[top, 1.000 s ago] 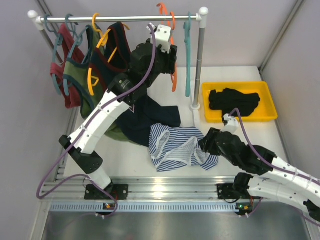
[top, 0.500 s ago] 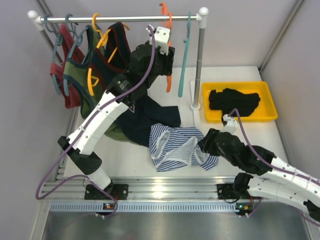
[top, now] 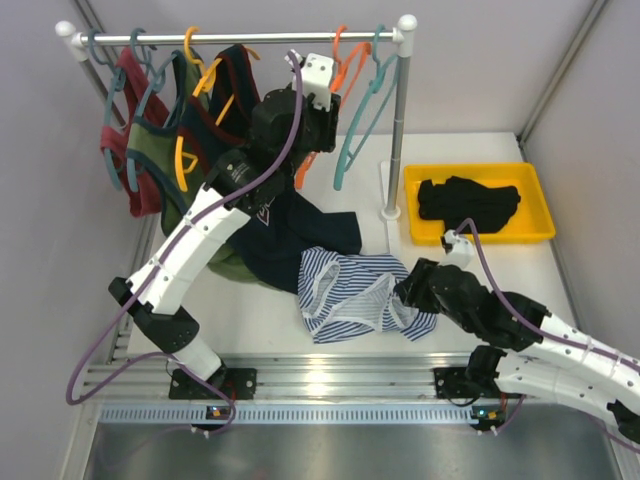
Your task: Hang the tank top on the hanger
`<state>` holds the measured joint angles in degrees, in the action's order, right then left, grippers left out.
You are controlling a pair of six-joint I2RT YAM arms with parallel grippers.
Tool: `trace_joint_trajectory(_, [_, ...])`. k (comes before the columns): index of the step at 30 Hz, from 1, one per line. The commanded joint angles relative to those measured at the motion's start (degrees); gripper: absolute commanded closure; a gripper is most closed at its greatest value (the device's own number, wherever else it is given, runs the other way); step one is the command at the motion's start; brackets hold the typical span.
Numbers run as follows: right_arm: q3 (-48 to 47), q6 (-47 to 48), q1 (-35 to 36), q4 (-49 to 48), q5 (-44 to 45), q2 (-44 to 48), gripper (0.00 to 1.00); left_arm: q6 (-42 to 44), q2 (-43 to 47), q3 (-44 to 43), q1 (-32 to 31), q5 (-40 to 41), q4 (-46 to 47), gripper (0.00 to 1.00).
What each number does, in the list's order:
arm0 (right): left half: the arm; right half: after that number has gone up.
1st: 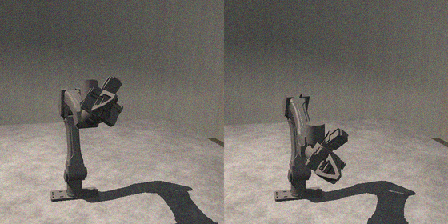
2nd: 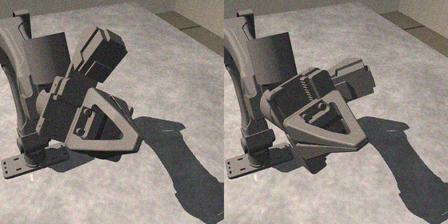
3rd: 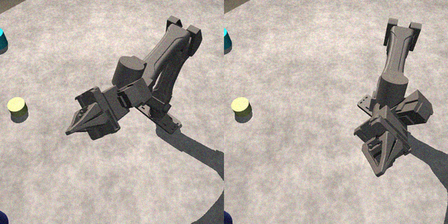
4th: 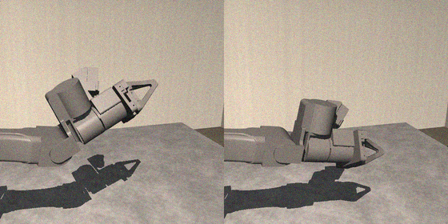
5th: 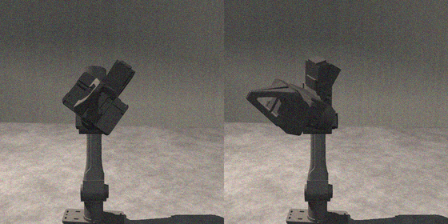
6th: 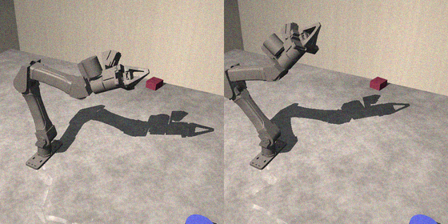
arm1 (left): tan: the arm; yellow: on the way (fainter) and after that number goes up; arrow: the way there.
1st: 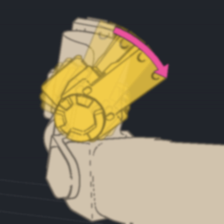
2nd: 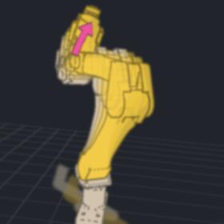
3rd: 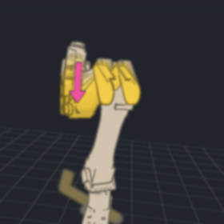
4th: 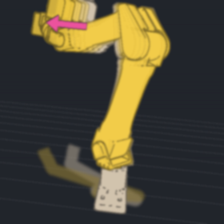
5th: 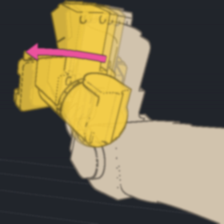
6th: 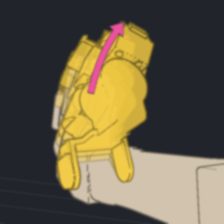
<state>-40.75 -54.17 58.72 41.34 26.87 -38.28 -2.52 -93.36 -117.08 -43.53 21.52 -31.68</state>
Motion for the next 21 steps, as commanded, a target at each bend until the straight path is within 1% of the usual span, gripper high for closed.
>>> trace_joint_trajectory(1, [0.1,-0.6,-0.2,-1.4,0.2,1.0,0.49,2.0,2.1,0.3,0.2,0.4,-0.4,0.54])
trace_joint_trajectory(2, [0.2,-0.6,-0.2,-1.2,0.2,1.2,0.49,2.0,2.1,0.3,0.1,0.2,-0.6,0.58])
trace_joint_trajectory(4, [0.3,-0.7,-0.2,-1.1,0.3,1.5,0.49,2.0,2.1,0.1,0.2,0.2,-0.6,0.62])
trace_joint_trajectory(7, [0.5,-0.7,-0.2,-1.0,0.3,1.6,0.49,2.0,2.0,0.1,0.2,0.8,-0.6,0.64])
trace_joint_trajectory(8, [0.5,-0.8,-0.2,-1.0,0.3,1.6,0.49,3.5,2.0,0.1,0.2,1.2,-0.7,0.64])
trace_joint_trajectory(15, [0.5,-0.7,-0.2,-0.9,0.3,1.7,0.49,5.2,1.8,-0.2,0.3,3.2,-0.4,0.65])
trace_joint_trajectory(17, [0.5,-0.7,-0.2,-0.9,0.3,1.8,0.49,5.4,1.7,-0.2,0.3,3.4,-0.1,0.69])
trace_joint_trajectory(19, [0.5,-0.7,-0.2,-0.8,0.4,1.7,0.49,6.0,1.6,-0.2,0.2,3.4,0.0,0.75])
trace_joint_trajectory(20, [0.6,-0.8,-0.2,-0.8,0.3,1.7,0.49,6.1,1.7,-0.3,0.3,3.3,0.2,0.8])
trace_joint_trajectory(21, [0.5,-0.6,-0.3,-0.8,0.4,1.6,0.49,6.3,1.6,-0.3,0.2,3.2,0.4,0.89])
